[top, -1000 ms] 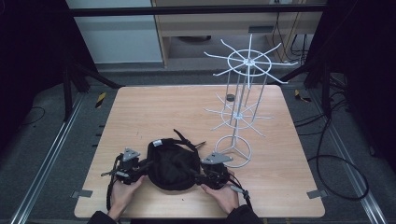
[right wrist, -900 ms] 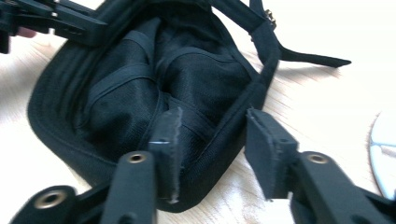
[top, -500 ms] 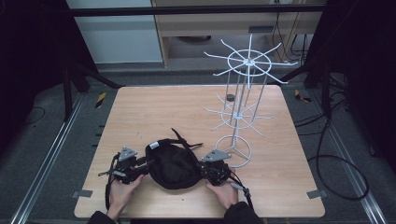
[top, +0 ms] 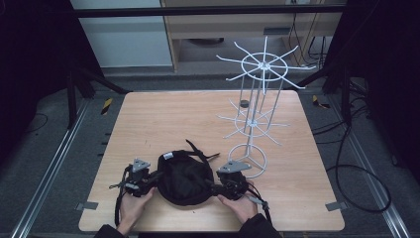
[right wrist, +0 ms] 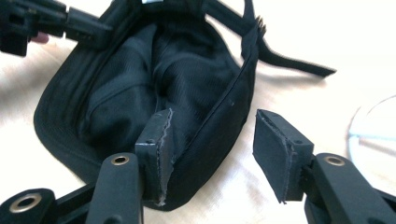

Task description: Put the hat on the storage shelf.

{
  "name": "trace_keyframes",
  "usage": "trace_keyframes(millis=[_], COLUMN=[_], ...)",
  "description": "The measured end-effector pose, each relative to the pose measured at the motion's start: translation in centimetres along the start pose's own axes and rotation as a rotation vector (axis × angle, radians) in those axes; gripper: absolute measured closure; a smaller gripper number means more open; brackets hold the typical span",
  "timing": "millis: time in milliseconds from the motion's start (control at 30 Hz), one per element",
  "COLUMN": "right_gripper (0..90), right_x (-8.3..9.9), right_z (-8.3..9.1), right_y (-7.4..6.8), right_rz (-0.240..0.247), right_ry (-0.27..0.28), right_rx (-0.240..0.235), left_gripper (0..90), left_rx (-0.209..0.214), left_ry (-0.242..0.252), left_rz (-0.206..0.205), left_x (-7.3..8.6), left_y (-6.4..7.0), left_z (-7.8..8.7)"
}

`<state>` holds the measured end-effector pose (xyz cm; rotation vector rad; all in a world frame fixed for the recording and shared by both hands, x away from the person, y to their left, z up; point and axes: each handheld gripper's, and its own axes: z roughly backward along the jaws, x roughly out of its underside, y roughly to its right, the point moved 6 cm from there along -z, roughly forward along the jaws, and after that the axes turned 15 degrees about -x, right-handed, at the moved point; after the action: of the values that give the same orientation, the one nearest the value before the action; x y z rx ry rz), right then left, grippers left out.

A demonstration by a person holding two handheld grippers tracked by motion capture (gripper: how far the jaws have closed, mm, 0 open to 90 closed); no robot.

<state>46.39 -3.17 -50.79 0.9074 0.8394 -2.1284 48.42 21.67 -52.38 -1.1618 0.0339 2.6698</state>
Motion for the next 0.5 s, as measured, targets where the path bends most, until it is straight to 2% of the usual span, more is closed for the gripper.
trace_keyframes(millis=[33,167,200,233,300,367,400,500], right_gripper=[48.7,56.5,56.5,61.6,65.1,74.9,81.5,83.0], right_x=[0.0,0.7,0.7,1.1,1.2,1.2,1.1,0.7], right_z=[0.0,-0.6,-0.6,-1.0,-1.2,-1.4,-1.4,-1.1], right_y=[0.0,0.0,0.0,0.1,0.1,0.1,0.1,0.2], right_rz=[0.000,-0.058,-0.058,-0.075,-0.082,-0.077,-0.075,-0.059], right_ry=[0.000,-0.043,-0.043,-0.068,-0.078,-0.094,-0.102,-0.086], right_rx=[0.000,-0.013,-0.013,-0.014,-0.016,-0.016,0.000,0.020], left_gripper=[78.0,77.9,77.9,77.9,77.8,77.6,77.3,77.2], left_rx=[0.000,0.006,0.009,0.011,0.020,0.030,0.036,0.040], left_ry=[0.000,0.000,0.000,0.000,-0.001,-0.001,0.000,0.000], left_rz=[0.000,0.005,0.006,0.008,0.012,0.016,0.013,0.008], left_x=[0.0,0.0,0.0,0.0,0.0,0.0,0.0,0.1], left_y=[0.0,0.0,0.0,0.0,0.0,0.0,0.1,0.3], left_z=[0.0,0.0,0.0,0.0,0.1,0.2,0.3,0.4])
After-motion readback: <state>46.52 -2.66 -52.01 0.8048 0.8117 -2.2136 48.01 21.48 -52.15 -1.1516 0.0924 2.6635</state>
